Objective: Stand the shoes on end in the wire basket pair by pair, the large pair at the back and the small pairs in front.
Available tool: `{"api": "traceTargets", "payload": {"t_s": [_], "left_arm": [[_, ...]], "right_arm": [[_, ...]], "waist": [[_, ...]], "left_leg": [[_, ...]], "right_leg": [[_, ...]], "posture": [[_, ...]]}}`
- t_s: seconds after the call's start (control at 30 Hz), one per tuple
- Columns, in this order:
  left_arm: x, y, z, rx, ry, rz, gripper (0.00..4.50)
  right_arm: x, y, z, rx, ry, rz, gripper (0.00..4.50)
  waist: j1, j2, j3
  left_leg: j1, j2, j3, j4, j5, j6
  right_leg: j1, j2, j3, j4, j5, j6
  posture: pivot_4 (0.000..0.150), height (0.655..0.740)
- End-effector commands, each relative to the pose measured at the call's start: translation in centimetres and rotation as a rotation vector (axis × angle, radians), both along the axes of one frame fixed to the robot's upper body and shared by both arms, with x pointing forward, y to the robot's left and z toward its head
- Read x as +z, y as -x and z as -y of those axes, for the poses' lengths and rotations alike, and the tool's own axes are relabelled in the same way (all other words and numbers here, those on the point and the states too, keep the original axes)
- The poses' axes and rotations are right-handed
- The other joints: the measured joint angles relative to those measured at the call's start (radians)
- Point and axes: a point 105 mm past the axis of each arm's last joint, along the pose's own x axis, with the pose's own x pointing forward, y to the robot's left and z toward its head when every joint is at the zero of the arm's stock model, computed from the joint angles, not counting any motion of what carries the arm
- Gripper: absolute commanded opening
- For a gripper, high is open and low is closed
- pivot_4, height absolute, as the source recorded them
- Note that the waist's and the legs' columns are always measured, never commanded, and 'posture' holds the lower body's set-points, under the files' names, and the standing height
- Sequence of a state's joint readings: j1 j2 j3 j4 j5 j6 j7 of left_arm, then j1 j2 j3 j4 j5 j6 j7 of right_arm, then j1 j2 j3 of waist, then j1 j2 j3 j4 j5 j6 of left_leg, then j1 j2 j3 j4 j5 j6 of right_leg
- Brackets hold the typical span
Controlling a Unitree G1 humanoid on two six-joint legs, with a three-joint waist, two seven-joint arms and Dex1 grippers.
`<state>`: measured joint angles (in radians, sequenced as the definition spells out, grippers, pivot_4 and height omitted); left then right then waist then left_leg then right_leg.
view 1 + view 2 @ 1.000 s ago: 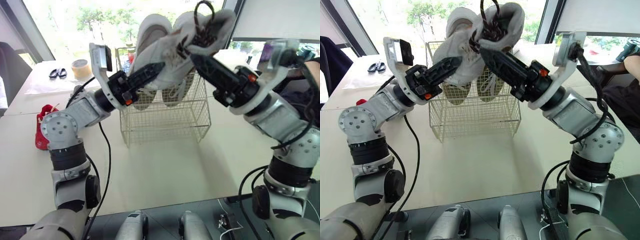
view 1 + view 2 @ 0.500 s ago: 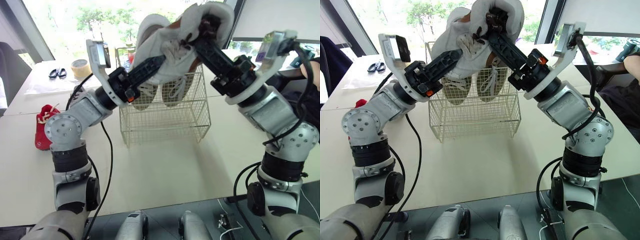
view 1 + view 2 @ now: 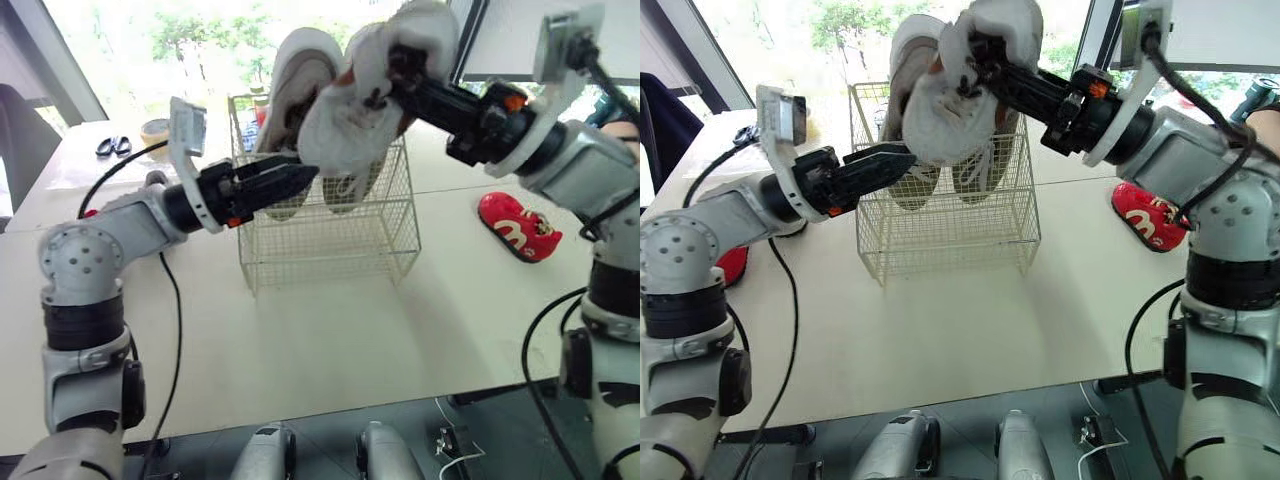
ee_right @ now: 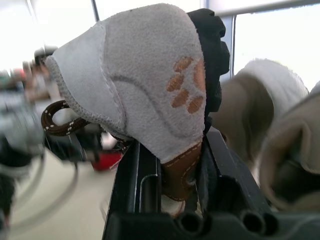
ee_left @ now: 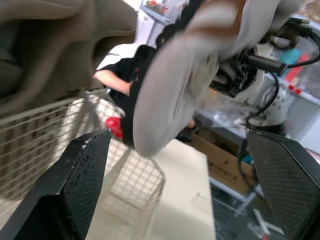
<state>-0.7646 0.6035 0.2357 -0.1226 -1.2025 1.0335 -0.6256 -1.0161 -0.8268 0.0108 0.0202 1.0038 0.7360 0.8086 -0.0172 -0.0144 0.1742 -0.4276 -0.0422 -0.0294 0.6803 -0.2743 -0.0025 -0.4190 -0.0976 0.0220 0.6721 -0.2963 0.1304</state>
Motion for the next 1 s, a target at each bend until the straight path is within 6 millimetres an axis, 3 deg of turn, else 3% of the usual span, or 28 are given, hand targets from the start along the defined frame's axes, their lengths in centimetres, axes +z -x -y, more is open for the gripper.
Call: {"api": "traceTargets", "payload": {"t_s": [0.03, 0.3, 0.57, 0.8, 1.0], "left_arm": [[1.2, 0.3, 0.0, 0.004, -0.001, 0.081, 4.48], [1.0, 0.6, 0.0, 0.026, 0.001, 0.090, 4.48], [0.9, 0.7, 0.3, 0.041, 0.003, 0.092, 4.48], [0.7, 0.8, 0.8, 0.034, -0.013, 0.090, 4.48], [0.1, 0.8, 1.1, 0.028, -0.049, 0.094, 4.50]], "right_arm": [[0.2, -1.7, 0.5, 0.031, 0.223, 0.198, 0.44], [-2.2, -3.5, 0.5, 0.141, 0.460, 0.267, 0.44], [-5.2, -5.5, 1.2, 0.139, 0.546, 0.215, 0.44], [-6.2, -6.9, 2.2, 0.084, 0.587, 0.190, 0.44], [-5.8, -6.8, 2.7, 0.077, 0.581, 0.188, 3.28]], "waist": [[-0.002, 0.000, 0.000], [-0.001, 0.000, 0.000], [0.001, 0.000, 0.000], [0.000, 0.000, 0.000], [-0.001, 0.000, 0.000]], "left_leg": [[0.000, 0.000, 0.000, 0.000, 0.000, 0.000], [-0.001, 0.000, 0.000, -0.003, 0.002, -0.004], [0.000, 0.000, 0.000, -0.003, 0.002, -0.005], [0.000, 0.000, 0.000, -0.003, 0.002, -0.005], [0.000, 0.000, 0.000, -0.003, 0.002, -0.006]], "right_leg": [[0.000, 0.000, 0.000, 0.000, 0.000, 0.000], [-0.001, -0.001, 0.000, -0.004, 0.000, 0.000], [-0.001, -0.002, 0.000, -0.004, 0.001, 0.000], [-0.001, -0.002, 0.000, -0.004, 0.001, 0.000], [-0.001, -0.002, 0.000, -0.004, 0.001, 0.000]], "posture": [[0.150, 0.7400], [0.150, 0.7400], [0.150, 0.7400], [0.150, 0.7400], [0.150, 0.7400]]}}
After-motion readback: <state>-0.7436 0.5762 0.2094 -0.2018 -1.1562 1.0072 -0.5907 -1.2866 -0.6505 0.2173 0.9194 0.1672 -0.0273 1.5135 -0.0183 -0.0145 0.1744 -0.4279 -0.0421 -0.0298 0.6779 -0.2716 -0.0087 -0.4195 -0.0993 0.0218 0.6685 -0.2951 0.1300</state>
